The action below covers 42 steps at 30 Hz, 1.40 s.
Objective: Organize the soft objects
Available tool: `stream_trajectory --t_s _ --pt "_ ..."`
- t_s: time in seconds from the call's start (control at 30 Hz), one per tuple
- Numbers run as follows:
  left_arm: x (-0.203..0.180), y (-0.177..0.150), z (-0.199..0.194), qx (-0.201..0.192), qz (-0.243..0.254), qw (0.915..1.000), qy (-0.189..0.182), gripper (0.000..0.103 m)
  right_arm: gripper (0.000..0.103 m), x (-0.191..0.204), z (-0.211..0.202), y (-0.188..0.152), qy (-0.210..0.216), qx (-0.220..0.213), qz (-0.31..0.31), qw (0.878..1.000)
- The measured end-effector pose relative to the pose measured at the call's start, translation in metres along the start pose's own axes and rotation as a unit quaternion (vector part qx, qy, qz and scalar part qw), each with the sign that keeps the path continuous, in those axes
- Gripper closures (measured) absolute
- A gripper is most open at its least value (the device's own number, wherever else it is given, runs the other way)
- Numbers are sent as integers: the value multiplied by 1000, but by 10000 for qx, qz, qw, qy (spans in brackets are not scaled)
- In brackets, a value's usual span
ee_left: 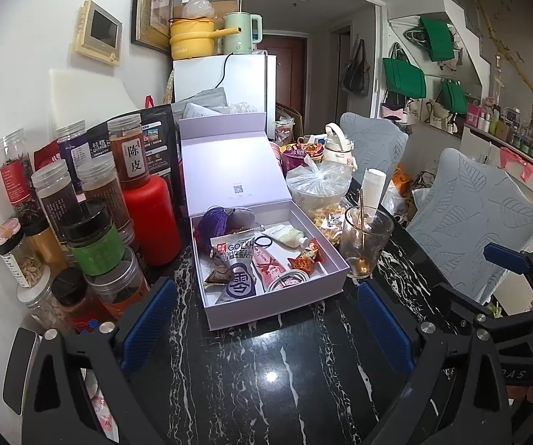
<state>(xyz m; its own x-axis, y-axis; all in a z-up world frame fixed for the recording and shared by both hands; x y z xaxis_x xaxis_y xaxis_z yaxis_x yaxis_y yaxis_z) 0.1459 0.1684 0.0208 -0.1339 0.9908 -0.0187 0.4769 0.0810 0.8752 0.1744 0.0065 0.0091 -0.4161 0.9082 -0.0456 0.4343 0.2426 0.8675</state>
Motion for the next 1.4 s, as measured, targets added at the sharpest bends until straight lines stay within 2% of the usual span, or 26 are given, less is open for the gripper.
stream_trajectory --t_s 0.97,1.4 --pt "-1 -3 12 142 45 9999 -48 3 1 -8 8 -2 -56 109 -46 9999" --pt "1 -1 12 167 22 9998 53 3 1 -10 5 -1 -114 119 -130 9998"
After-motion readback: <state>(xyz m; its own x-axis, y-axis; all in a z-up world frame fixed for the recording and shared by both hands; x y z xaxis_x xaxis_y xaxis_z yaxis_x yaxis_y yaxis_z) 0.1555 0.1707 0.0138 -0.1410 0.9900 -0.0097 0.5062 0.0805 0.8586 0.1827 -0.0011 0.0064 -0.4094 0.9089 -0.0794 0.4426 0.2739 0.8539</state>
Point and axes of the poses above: each gripper's, at about its wrist camera, not at the fingertips, and z roughly the way its jaws point, x to its left, y to its top, the point moved 9 cm from there along z, roughly the way its jaws point, and after that the axes turned 4 degrees about -x, right-handed, at the moved point
